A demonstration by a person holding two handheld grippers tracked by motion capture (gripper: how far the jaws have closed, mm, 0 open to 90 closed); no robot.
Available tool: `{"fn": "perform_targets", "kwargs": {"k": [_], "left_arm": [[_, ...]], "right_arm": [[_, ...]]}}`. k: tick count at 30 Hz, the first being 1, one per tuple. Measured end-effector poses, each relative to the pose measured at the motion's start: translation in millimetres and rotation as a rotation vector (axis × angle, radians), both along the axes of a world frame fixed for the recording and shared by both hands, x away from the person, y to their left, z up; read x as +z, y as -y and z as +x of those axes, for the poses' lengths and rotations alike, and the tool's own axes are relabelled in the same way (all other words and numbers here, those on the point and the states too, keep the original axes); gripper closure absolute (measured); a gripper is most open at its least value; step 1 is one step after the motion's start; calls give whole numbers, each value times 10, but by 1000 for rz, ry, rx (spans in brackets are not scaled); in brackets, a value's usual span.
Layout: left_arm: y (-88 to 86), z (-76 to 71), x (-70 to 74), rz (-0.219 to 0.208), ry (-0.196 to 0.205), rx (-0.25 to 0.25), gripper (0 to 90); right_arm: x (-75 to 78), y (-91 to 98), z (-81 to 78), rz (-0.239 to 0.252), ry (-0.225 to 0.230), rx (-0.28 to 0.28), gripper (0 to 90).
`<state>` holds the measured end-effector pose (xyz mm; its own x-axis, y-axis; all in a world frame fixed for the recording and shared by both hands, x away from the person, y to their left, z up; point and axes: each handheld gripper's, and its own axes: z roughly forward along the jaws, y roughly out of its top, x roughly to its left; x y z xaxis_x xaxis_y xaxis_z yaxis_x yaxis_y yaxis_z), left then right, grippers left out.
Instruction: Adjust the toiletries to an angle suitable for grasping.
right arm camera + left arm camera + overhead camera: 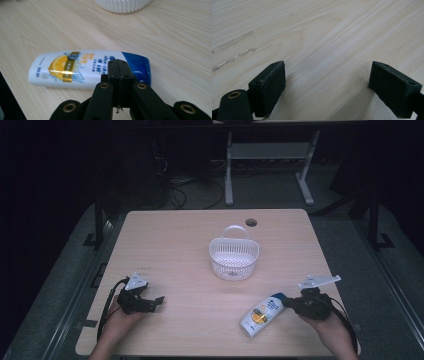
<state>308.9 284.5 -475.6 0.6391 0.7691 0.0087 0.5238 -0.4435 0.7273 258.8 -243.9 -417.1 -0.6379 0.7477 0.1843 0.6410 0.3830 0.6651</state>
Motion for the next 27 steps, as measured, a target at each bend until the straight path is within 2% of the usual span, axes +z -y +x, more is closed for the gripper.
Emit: {"fn": "perform_targets", "kwargs": {"k": [7,12,22,27], "left_arm": [[0,0,0,-1,0,0,134],[0,0,0,0,0,-1,134],[0,0,0,0,0,0,134],[0,0,0,0,0,0,134]], "right_arm": [[-51,197,-55,-26,-16,-46,898],[-117,272,-79,-23,-28,-70,898],[-249,199,-11,-39,-56,-52,898],[-305,170,31,-64,-69,-47,898]]}}
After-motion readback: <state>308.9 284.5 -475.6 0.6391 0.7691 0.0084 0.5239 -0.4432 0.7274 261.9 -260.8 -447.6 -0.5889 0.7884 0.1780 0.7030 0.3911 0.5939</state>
